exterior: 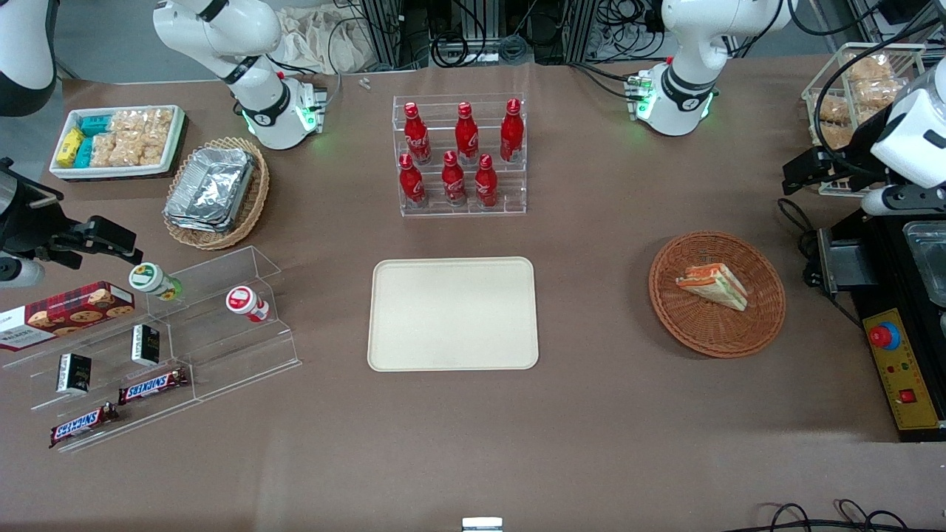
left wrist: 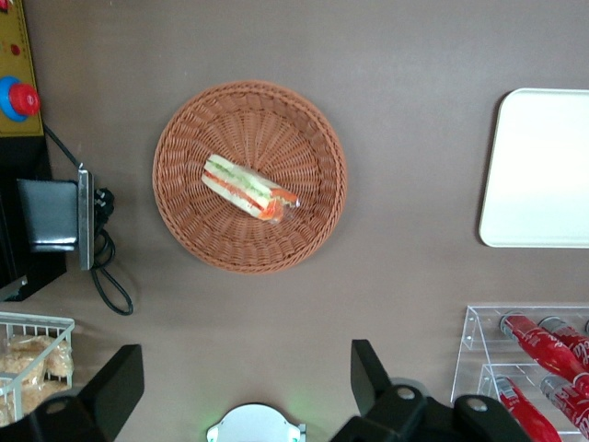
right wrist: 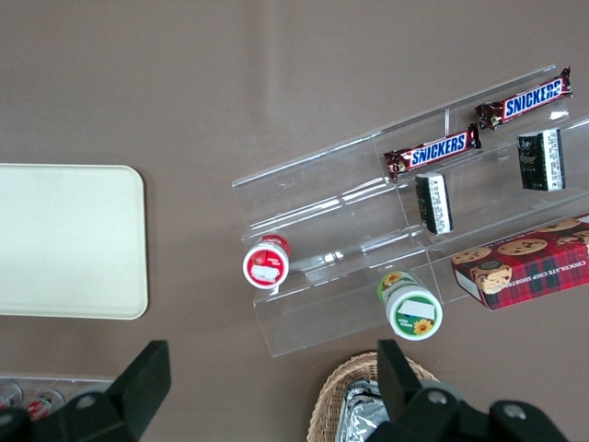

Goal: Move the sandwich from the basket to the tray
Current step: 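Move the left gripper down over the wrapped sandwich in the wicker basket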

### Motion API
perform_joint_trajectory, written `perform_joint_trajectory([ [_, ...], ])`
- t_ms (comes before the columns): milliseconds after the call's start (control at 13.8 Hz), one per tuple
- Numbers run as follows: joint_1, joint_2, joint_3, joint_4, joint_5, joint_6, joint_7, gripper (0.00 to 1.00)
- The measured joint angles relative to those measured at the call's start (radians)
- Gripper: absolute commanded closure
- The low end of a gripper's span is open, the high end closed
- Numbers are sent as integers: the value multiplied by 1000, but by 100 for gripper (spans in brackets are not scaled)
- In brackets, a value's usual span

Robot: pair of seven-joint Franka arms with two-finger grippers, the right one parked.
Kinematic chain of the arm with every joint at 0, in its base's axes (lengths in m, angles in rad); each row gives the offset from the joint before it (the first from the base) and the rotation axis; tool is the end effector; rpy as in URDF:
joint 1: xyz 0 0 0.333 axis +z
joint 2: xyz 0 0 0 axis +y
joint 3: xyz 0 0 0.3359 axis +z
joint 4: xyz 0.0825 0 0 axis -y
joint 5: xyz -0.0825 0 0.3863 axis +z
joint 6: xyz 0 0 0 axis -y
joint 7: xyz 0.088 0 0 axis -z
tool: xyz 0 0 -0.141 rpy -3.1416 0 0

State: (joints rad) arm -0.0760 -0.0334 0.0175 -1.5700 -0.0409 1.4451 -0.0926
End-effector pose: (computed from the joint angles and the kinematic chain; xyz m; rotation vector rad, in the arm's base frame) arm 0.5280 -0.0369 0.6188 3.1034 0.0478 -0.1465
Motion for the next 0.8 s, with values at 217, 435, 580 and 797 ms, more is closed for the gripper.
perform_joint_trajectory([
  [217,0,13,-4,13,3,-21,0,0],
  [435,8,39,5,11,7,-34,-78,0],
  [580,24,91,11,4,8,-33,-167,0],
  [797,31,200,11,-24,8,20,-306,0],
])
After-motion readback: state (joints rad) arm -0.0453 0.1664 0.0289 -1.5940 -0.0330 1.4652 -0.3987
